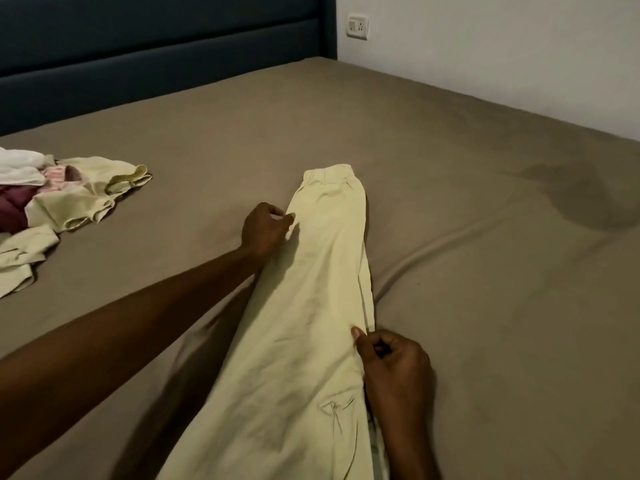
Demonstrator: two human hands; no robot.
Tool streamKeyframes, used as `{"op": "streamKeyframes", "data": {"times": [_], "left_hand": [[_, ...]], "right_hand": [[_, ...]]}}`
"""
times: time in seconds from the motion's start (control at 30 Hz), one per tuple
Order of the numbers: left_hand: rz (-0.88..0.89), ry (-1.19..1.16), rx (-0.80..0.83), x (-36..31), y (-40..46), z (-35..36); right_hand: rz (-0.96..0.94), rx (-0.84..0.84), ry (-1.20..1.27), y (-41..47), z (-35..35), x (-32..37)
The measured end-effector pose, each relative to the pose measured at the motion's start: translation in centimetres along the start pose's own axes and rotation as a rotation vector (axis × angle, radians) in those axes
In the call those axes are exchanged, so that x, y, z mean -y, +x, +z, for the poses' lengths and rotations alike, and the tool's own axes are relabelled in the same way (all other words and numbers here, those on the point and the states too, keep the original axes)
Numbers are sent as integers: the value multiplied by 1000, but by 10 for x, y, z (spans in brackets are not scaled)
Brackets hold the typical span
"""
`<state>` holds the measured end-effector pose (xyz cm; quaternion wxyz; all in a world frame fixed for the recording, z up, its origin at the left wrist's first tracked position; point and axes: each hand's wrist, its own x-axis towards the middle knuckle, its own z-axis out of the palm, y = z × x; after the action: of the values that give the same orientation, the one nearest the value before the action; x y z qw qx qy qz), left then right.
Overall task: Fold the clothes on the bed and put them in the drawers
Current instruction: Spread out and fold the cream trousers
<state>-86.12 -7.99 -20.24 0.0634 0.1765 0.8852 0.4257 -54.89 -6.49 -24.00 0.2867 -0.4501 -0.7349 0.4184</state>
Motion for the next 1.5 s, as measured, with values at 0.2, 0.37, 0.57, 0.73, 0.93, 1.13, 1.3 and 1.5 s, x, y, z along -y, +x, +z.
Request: {"op": "streamKeyframes", "data": {"times": [0.2,0.37,0.57,0.73,0.93,1.13,1.3,1.5], "left_hand": [[65,162,-74,44,-107,-43],[-40,11,95,57,-149,-72],[-97,-58,201,70,-155,-88],[-114,-217,11,77,-170,-80],[-127,-604,147,78,-188,-95],[-129,-672,102,82,-194,-90],[-125,-527,281,83,-184,-105],[-236,-663,372,86,-181,-109]], "right_hand": [[55,-91,112,0,-2,9],[81,-69,134,1,-4,10],[166,-84,245,5,-9,9],[92,-23,213,5,-12,9],[69,-43,367,3,-10,2],[30,-95,286,1,-10,7],[21,-124,269,0,-7,8],[44,-98,235,5,-6,8]]}}
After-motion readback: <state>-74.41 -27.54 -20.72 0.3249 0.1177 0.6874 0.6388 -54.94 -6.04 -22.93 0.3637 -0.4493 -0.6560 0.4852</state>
